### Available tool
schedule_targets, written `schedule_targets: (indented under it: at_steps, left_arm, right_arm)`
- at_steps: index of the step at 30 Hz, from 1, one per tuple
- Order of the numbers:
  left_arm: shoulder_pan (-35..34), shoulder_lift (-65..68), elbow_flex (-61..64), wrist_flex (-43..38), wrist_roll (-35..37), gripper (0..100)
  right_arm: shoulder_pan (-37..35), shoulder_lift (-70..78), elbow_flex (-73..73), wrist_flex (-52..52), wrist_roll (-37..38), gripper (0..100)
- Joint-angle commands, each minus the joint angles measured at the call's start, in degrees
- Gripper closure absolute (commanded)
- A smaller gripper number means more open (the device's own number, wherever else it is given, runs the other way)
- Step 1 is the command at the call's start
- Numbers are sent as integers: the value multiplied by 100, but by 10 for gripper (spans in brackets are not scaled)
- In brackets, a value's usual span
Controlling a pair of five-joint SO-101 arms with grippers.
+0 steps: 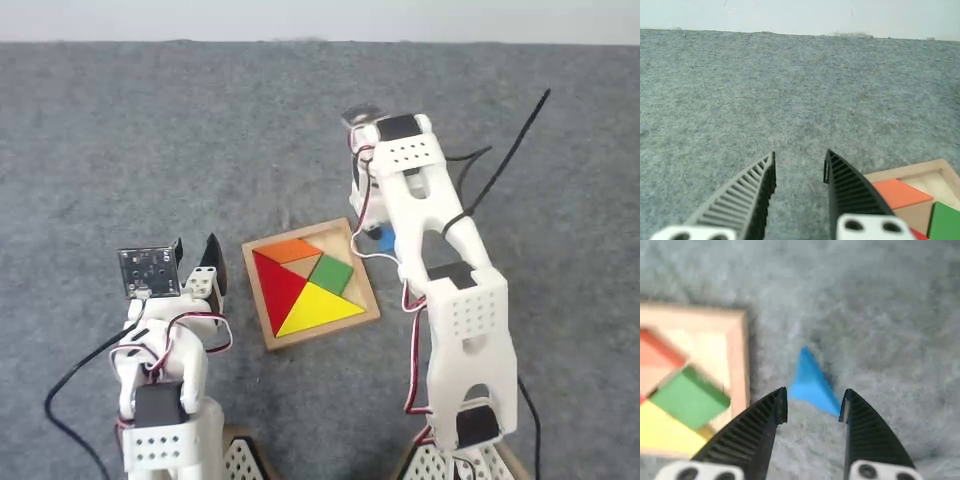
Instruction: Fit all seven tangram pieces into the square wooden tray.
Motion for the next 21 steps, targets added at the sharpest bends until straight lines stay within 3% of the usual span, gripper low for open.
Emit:
schedule_targets:
  at_steps: [1, 18, 21]
  left_arm:
    - [26, -97, -48, 26, -79, 845]
    - [35, -97, -48, 18, -79, 845]
    - [35, -97, -48, 18, -79, 845]
  right_arm:
    - [-163, -497, -229, 268, 677, 814]
    - [-31, 629, -264, -57, 905, 819]
    - [-31, 620, -264, -48, 905, 869]
